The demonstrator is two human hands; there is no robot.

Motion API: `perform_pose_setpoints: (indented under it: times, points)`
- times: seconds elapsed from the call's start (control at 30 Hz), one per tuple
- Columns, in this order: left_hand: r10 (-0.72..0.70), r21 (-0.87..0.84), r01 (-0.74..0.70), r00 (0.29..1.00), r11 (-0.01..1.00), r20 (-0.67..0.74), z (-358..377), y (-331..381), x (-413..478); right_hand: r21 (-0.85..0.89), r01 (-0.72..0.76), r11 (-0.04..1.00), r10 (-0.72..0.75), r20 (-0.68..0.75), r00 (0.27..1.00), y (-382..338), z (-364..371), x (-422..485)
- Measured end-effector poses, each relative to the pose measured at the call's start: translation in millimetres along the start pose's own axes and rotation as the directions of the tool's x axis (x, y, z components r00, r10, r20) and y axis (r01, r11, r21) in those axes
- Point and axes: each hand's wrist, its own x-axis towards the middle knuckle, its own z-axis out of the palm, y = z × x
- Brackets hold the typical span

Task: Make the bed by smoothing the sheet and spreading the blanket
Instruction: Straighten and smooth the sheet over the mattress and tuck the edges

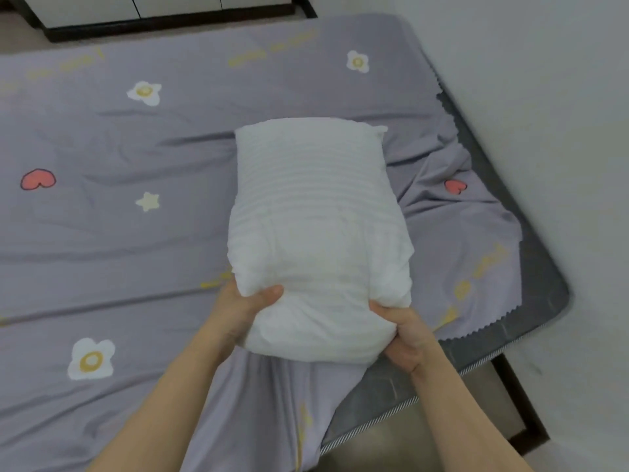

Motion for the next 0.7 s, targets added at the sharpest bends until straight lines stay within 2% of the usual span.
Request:
perform_pose_setpoints:
  times: [0.1, 0.17, 0.23, 0.3, 0.33, 0.4, 0.47, 0.5, 0.6, 0.67, 0.7]
  points:
    - [0.057, 0.033, -0.057, 0.998, 0.998, -0.007, 11.2, 37.1, 17.6, 0.049, 0.040, 0.998, -0.042, 0.040, 0.998, -27.6, 9.3, 8.0]
    - [0.138, 0.126, -0.132, 0.989, 0.983, -0.043, 23.6, 69.6, 37.9, 0.071, 0.103, 0.992, -0.105, 0.020, 0.994, -46.7, 17.2, 17.5]
    - [0.298, 0.280, -0.245, 0.940, 0.928, -0.164, 35.5, 107.3, 69.2, 0.108, 0.209, 0.972, -0.214, 0.038, 0.976, -74.9, 25.9, 37.3]
    - [0.428, 0.389, -0.298, 0.850, 0.872, -0.306, 42.3, 142.8, 105.7, 0.102, 0.263, 0.959, -0.269, 0.053, 0.962, -110.7, 33.6, 67.6]
    - [0.467, 0.456, -0.282, 0.806, 0.844, -0.364, 44.1, 155.6, 122.8, 0.024, 0.270, 0.963, -0.270, 0.046, 0.962, -129.0, 36.6, 85.1]
    - [0.513, 0.598, -0.200, 0.753, 0.776, -0.413, 49.4, 163.1, 151.8, -0.328, 0.213, 0.920, -0.215, 0.030, 0.976, -154.5, 36.6, 121.1]
    - [0.470, 0.646, -0.125, 0.789, 0.753, -0.395, 62.1, 141.2, 168.1, -0.682, 0.090, 0.726, -0.111, 0.013, 0.994, -159.2, 20.9, 153.3]
    - [0.414, 0.651, -0.089, 0.833, 0.754, -0.366, 71.1, 119.8, 169.9, -0.782, 0.065, 0.620, -0.102, 0.001, 0.995, -157.3, 7.9, 166.7]
    - [0.177, 0.710, 0.056, 0.952, 0.702, -0.251, 102.6, 35.6, 149.9, -0.922, 0.022, 0.386, -0.228, -0.072, 0.971, -153.9, -53.9, 185.9]
    - [0.049, 0.746, 0.100, 0.983, 0.659, -0.176, 121.6, -14.7, 129.5, -0.977, -0.017, 0.213, -0.307, -0.084, 0.948, -159.5, -109.6, 182.3]
    - [-0.021, 0.756, 0.125, 0.989, 0.642, -0.146, 130.8, -35.5, 120.4, -0.993, -0.048, 0.103, -0.298, -0.077, 0.951, -163.1, -140.5, 178.7]
